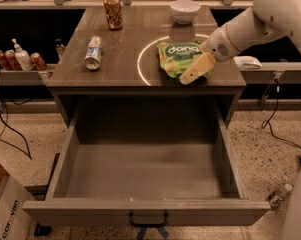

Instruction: Place green rice chip bag into top drawer

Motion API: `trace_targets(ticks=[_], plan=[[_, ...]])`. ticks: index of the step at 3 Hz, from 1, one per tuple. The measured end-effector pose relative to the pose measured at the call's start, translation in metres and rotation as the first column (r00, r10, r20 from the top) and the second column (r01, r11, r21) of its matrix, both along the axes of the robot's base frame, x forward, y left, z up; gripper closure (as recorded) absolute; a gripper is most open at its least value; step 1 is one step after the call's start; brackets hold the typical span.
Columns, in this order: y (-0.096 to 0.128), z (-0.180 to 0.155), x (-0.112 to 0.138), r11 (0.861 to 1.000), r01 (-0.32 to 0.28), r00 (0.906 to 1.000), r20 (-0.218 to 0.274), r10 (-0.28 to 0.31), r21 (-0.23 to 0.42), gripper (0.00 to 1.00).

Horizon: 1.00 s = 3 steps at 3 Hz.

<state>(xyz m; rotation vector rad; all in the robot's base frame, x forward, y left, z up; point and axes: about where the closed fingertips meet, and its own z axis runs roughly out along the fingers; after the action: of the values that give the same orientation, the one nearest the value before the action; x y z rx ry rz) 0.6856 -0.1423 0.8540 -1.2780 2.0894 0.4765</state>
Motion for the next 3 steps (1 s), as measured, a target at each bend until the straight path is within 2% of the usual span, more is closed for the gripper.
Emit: trace_targets(ticks=[1, 2, 3], plan=[[0.001, -0.019, 0.004, 1.000, 0.007, 0.9988, -0.049, -0.007, 0.005, 0.18], [-0.003, -0.014, 0.004, 1.000, -0.004, 0.9993, -0.037, 0.004, -0.018, 0.41], [-0.009, 0.004, -0.006, 0.998, -0.036, 0.9993, 0.002, 0.037, -0.052, 0.66]])
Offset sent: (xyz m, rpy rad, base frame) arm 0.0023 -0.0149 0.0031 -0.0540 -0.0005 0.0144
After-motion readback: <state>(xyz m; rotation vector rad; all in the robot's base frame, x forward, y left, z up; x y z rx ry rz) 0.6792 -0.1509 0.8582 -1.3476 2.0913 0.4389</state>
